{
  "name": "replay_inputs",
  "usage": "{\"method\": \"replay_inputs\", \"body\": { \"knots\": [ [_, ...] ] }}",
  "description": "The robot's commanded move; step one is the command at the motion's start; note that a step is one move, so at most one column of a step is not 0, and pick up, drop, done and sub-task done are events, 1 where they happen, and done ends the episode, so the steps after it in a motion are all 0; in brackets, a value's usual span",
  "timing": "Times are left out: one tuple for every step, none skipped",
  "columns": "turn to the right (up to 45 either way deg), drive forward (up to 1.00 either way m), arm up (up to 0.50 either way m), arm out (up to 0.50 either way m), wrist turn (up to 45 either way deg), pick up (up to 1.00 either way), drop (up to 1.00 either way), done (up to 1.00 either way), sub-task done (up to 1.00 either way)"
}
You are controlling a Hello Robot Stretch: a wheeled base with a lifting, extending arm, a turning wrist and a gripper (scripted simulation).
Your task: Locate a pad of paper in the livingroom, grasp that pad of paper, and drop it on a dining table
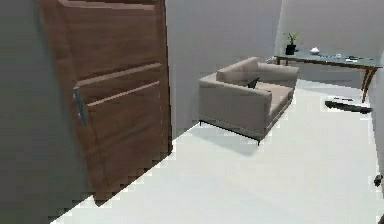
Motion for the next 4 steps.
{"method": "replay_inputs", "body": {
  "knots": [
    [15.0, 0.00, 0.00, 0.00, 0.0, 0.00, 0.00, 0.00, 0.00],
    [0.0, 0.35, 0.00, 0.00, 0.0, 0.00, 0.00, 0.00, 0.00],
    [21.0, 0.00, 0.00, 0.00, 0.0, 0.00, 0.00, 0.00, 0.00],
    [0.0, 1.00, 0.00, 0.00, 0.0, 0.00, 0.00, 0.00, 0.00]
  ]
}}
